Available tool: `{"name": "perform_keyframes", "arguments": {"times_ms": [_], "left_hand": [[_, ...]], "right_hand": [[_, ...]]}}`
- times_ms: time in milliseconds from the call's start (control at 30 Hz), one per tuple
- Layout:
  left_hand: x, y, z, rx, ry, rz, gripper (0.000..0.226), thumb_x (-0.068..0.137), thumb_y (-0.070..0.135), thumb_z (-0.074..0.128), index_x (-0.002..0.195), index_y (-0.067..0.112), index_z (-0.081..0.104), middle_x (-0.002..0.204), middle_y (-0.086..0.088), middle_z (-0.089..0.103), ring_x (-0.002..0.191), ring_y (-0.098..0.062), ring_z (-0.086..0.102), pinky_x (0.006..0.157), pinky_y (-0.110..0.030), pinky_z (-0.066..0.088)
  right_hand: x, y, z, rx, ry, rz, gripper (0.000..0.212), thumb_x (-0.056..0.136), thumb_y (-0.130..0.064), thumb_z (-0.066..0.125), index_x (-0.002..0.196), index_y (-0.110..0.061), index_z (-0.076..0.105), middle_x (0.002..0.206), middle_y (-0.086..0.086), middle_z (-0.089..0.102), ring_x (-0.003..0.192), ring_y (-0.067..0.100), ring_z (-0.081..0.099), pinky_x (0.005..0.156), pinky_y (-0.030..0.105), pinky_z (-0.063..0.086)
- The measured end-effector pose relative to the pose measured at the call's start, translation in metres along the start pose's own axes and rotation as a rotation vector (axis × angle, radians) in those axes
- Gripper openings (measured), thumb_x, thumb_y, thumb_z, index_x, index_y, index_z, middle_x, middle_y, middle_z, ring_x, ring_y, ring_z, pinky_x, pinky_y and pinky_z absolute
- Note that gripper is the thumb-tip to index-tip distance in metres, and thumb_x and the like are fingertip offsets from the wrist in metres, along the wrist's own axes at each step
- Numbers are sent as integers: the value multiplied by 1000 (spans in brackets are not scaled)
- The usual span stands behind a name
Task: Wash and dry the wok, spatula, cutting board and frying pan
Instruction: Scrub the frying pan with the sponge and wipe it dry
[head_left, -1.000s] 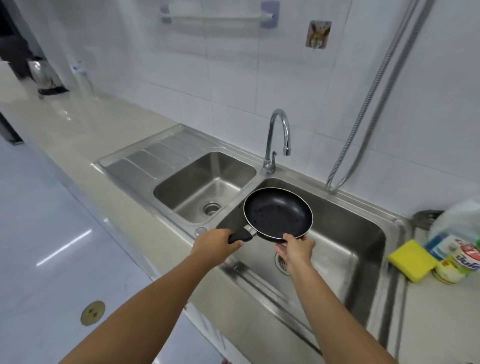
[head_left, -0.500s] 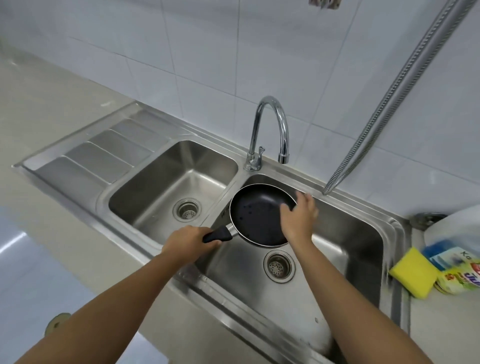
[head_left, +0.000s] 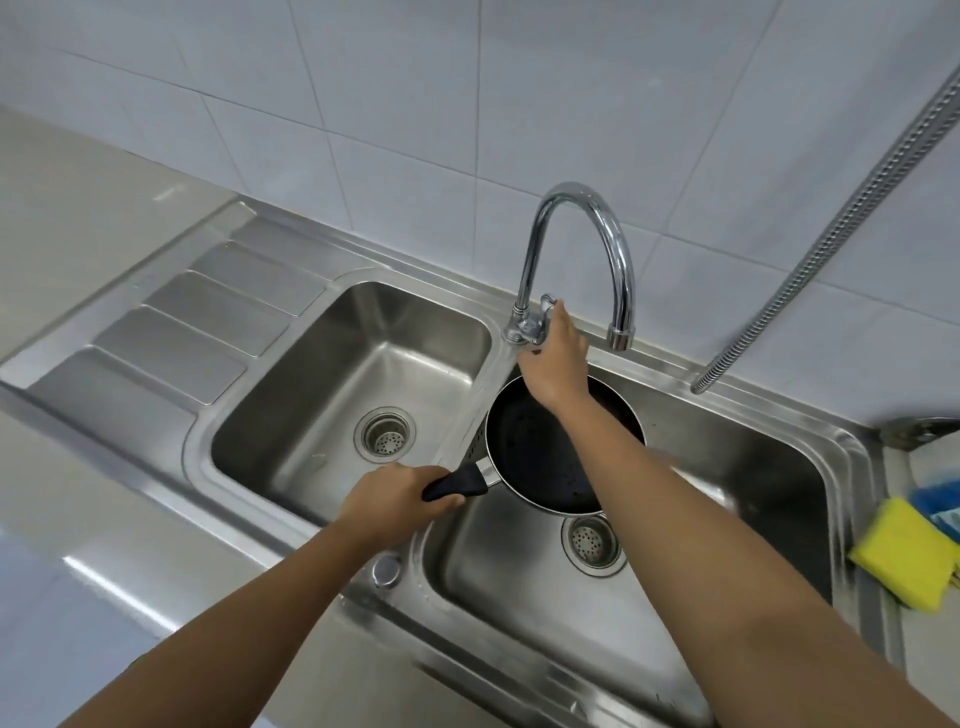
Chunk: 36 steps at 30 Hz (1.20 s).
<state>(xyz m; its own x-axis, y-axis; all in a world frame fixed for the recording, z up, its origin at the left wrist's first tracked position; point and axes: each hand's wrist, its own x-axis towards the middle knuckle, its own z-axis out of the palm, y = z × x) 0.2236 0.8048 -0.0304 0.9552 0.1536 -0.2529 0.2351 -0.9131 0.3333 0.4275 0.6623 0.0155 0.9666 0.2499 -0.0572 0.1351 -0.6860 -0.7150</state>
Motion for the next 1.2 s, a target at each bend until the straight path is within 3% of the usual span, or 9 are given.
{"name": "perform_keyframes", "arguments": {"times_ms": [100,200,300,500,600,700,800,933,1200], "left_hand": [[8,3,1,1,-14,40,35,89,62,50,109,36,62,78,9,63,77,-12,59,61,-28,35],[16,6,3,-15,-28,64,35,89,62,52,109,36,63,72,11,58,74,-13,58,62,-28,38],[21,7,6,-26,-13,77,34,88,62,53,110,38,63,73,9,60,80,-17,63,62,-29,36],[20,6,5,-30,-10,62,36,87,64,52,110,39,63,68,13,53,71,-12,55,59,-28,35],[17,5,3,-27,-8,45,36,86,65,51,108,40,63,70,13,56,69,-11,53,56,-27,35],[14,6,5,-31,3,46,36,86,64,53,109,39,64,71,12,58,68,-11,55,56,-27,35],[11,13,8,-41,2,46,35,87,63,54,108,38,65,72,9,61,70,-13,59,54,-24,35],[4,18,15,-42,9,24,35,87,63,54,110,40,65,86,6,70,83,-16,64,62,-28,40],[-14,17,23,-77,39,-51,35,87,63,53,110,40,64,84,9,68,76,-12,58,59,-25,40]], "right_hand": [[1,-4,10,169,80,37,63,85,-20,62,143,-24,36,130,-1,55,118,27,43,99,44,42],[0,-1,13,173,96,35,56,82,-18,61,134,-25,44,122,-3,58,113,24,47,96,48,46],[-15,0,17,142,52,27,62,83,-12,58,141,-24,38,133,0,52,122,25,44,102,48,41],[-37,-8,20,117,-43,62,80,86,-10,58,153,-21,16,156,2,28,141,27,28,112,50,32],[-57,-17,14,16,-137,20,70,89,-16,55,152,-18,24,160,0,17,141,30,21,114,48,28],[-104,-17,11,59,-252,-48,45,91,-14,51,137,-16,53,149,3,37,134,24,35,112,37,31],[-149,3,3,240,-179,22,30,91,-7,50,109,-16,73,116,-3,64,105,10,57,92,20,42],[-161,36,-18,299,-3,192,30,91,-6,49,94,-19,76,102,-6,70,96,7,61,92,23,46],[-158,55,-38,174,54,182,28,94,-11,49,108,-20,72,113,-6,66,105,11,59,92,24,45]]}}
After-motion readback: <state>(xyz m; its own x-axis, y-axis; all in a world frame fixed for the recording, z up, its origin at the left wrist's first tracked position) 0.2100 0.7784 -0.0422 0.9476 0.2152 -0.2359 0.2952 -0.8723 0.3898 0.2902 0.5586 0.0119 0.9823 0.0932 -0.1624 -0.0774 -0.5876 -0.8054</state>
